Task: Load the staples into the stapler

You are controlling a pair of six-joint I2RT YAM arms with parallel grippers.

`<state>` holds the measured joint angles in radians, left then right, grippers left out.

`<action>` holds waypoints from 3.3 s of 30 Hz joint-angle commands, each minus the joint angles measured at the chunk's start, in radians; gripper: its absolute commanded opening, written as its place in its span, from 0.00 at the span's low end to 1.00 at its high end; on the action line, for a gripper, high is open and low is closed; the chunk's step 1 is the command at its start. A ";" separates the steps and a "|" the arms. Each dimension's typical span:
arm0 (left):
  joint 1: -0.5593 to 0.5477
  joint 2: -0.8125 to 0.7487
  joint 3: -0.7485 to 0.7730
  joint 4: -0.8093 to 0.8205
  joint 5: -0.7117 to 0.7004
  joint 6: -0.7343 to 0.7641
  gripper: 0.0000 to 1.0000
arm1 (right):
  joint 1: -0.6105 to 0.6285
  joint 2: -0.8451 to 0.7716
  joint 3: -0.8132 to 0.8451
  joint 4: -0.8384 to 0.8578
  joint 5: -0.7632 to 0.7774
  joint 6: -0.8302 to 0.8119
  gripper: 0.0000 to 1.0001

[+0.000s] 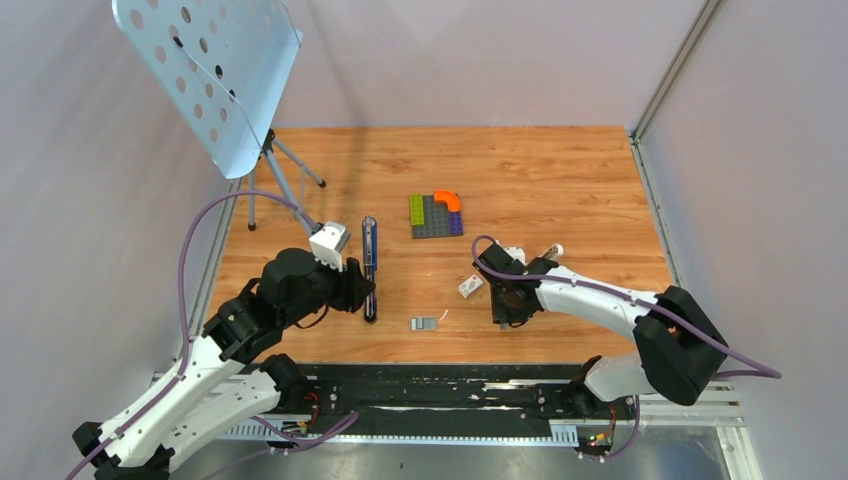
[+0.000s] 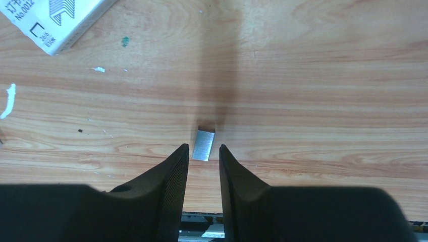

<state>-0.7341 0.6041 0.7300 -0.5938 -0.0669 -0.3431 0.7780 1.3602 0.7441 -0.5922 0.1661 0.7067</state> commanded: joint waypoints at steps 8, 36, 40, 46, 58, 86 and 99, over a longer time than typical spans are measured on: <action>0.005 -0.006 0.009 -0.012 -0.019 0.018 0.53 | -0.015 0.047 -0.028 0.021 0.000 -0.007 0.27; 0.005 -0.022 0.008 -0.017 -0.029 0.016 0.53 | -0.095 -0.003 0.158 0.020 0.043 -0.195 0.20; 0.005 -0.034 0.005 -0.017 -0.028 0.015 0.53 | -0.131 -0.007 0.265 0.024 -0.017 -0.474 0.21; 0.005 -0.042 0.002 -0.011 -0.027 0.011 0.53 | -0.220 0.012 0.384 0.008 -0.094 -0.830 0.20; 0.005 -0.034 0.005 -0.017 -0.030 0.012 0.53 | -0.414 0.086 0.478 -0.044 -0.526 -1.187 0.30; 0.005 -0.049 0.000 -0.008 -0.033 0.017 0.53 | -0.300 0.358 0.486 0.110 -0.183 -0.541 0.39; 0.005 -0.057 0.000 -0.009 -0.034 0.016 0.53 | -0.251 0.468 0.501 0.100 -0.151 -0.564 0.39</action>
<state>-0.7345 0.5564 0.7296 -0.6014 -0.0956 -0.3397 0.5076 1.7973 1.2514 -0.4786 -0.0219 0.1322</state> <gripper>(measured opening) 0.532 0.397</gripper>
